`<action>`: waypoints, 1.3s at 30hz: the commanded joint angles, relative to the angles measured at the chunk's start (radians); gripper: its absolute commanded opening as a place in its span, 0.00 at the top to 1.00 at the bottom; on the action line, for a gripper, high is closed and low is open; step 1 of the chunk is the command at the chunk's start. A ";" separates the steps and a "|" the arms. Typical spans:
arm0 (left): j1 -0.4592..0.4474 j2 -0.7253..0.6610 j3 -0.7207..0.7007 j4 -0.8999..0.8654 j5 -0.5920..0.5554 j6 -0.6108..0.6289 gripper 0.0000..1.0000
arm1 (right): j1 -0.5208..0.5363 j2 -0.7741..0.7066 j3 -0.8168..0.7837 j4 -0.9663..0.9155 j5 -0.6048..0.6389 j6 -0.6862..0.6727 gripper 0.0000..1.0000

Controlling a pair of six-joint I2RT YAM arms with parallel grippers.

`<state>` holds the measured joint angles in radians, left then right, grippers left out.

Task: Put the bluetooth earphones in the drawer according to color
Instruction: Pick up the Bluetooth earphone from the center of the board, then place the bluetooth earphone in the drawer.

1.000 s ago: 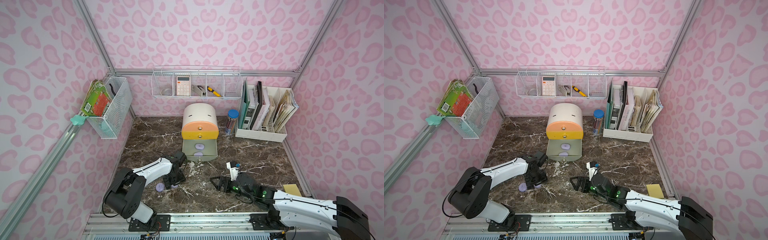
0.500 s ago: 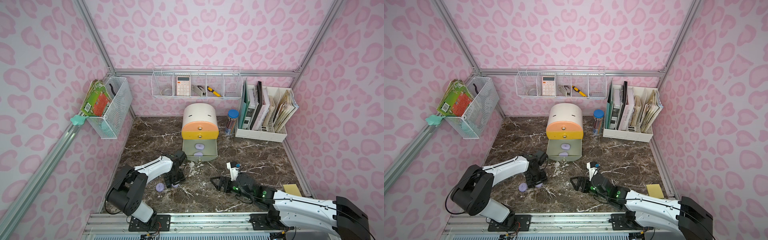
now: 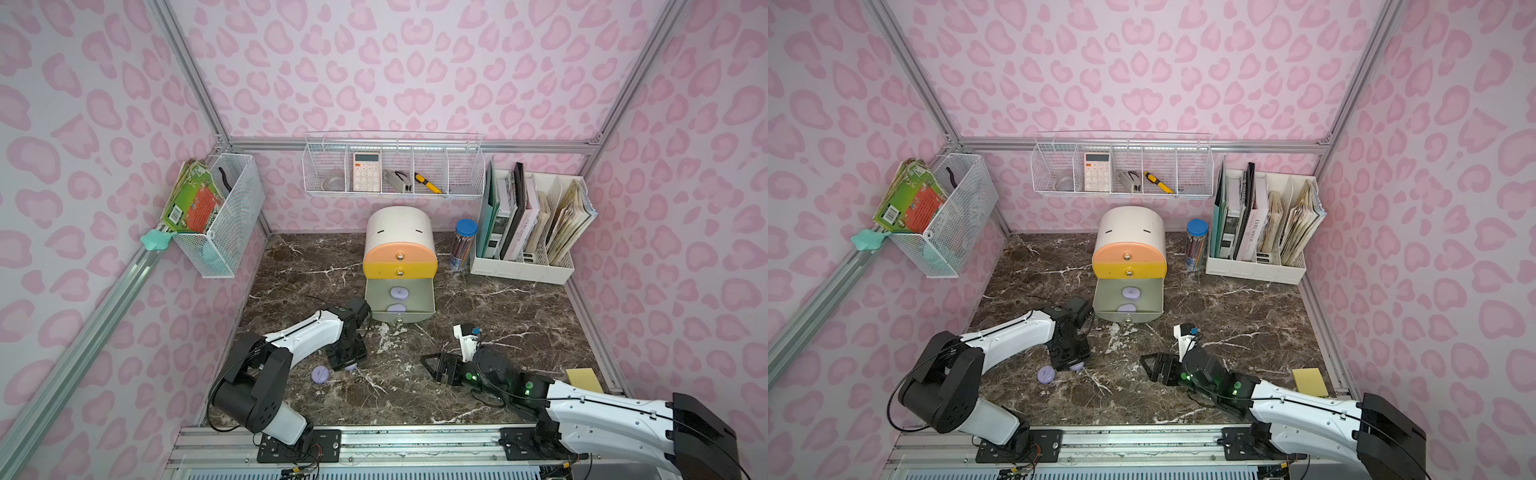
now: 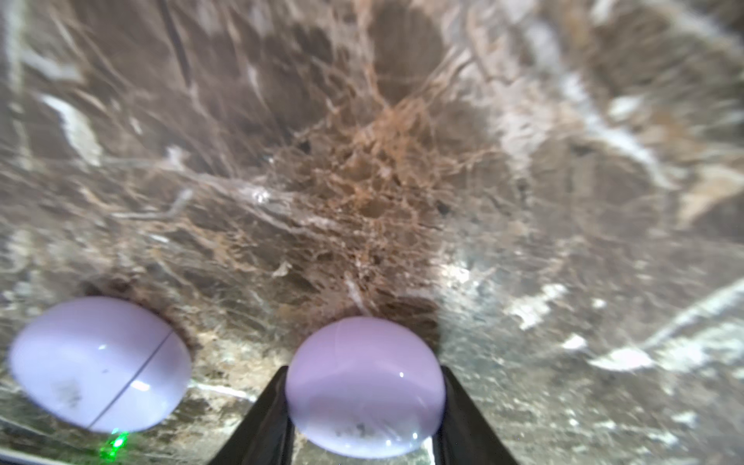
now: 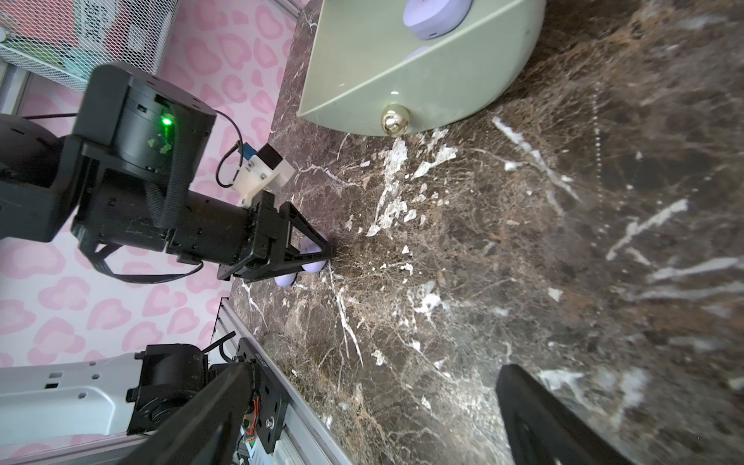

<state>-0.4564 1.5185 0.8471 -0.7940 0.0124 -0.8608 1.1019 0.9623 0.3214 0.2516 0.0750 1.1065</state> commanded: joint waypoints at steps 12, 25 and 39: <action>-0.060 -0.160 0.151 -0.091 -0.078 0.037 0.56 | -0.001 0.030 0.003 0.046 -0.001 0.006 0.01; -0.060 0.041 0.476 -0.100 -0.130 0.119 0.56 | 0.001 0.003 -0.007 0.026 0.003 0.010 0.01; -0.031 0.205 0.586 -0.080 -0.107 0.183 0.51 | -0.002 -0.018 -0.003 0.002 0.010 0.004 0.01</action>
<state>-0.4908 1.7157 1.4227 -0.8783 -0.0986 -0.7033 1.1019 0.9398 0.3115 0.2573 0.0750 1.1206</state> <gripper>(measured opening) 0.527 0.987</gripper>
